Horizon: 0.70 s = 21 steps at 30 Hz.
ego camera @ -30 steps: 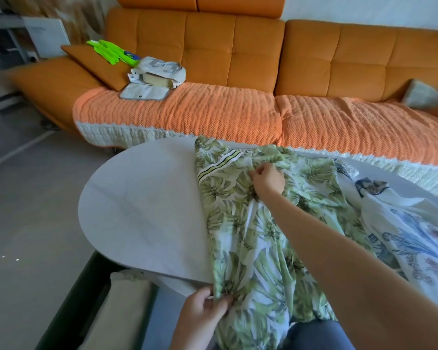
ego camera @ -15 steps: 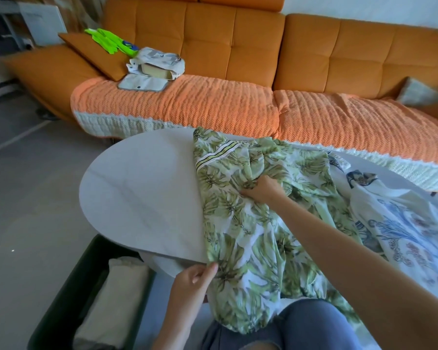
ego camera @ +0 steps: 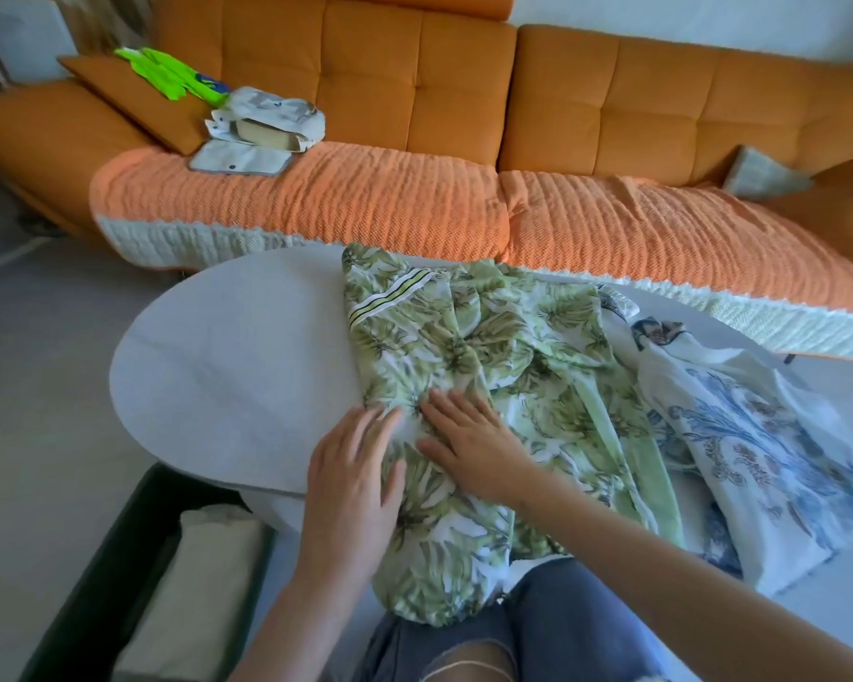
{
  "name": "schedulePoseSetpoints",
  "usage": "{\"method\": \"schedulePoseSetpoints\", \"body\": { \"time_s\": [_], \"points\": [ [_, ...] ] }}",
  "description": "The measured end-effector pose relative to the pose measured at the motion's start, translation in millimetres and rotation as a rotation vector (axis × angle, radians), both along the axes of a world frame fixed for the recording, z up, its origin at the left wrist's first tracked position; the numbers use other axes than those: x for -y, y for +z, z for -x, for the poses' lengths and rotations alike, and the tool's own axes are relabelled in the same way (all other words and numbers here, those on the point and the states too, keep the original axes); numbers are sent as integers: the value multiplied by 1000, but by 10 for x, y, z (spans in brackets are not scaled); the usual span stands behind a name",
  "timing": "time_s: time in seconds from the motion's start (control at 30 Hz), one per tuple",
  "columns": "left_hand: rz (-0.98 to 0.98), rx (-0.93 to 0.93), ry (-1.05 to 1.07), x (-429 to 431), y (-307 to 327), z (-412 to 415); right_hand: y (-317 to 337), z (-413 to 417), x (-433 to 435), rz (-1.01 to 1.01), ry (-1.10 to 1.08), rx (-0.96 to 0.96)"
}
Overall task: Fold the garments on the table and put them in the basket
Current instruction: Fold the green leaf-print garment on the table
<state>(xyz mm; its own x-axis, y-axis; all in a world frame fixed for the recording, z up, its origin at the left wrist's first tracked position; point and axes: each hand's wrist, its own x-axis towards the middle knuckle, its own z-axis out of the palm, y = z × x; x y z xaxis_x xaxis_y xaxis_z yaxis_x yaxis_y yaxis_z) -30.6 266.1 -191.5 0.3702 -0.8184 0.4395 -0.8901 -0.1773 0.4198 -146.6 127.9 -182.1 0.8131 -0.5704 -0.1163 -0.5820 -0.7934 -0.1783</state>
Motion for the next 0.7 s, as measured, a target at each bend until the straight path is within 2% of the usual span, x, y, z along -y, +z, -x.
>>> {"method": "schedulePoseSetpoints", "body": {
  "time_s": [0.07,0.13,0.17,0.23,0.33,0.43,0.57,0.63,0.7],
  "points": [
    [-231,6,-77,156,-69,26,-27,76,14,-181,5,32],
    [-329,46,-85,257,-48,15,123,146,101,-389,-75,243],
    [-322,54,-53,316,30,-17,213,204,169,-419,-133,347],
    [-250,35,-16,469,254,-72,360,411,383,-313,-300,501],
    [-115,13,-124,800,574,-13,461,869,832,-298,-684,621],
    [-235,14,-238,1250,637,185,419,1270,1207,-282,-924,587],
    [-536,164,-273,1915,382,306,352,1401,1506,-380,-1037,635],
    [-647,211,-262,2154,231,306,380,1331,1596,-347,-1032,557],
    [-731,175,-256,2271,82,309,385,1243,1707,-285,-999,396]
  ]
}}
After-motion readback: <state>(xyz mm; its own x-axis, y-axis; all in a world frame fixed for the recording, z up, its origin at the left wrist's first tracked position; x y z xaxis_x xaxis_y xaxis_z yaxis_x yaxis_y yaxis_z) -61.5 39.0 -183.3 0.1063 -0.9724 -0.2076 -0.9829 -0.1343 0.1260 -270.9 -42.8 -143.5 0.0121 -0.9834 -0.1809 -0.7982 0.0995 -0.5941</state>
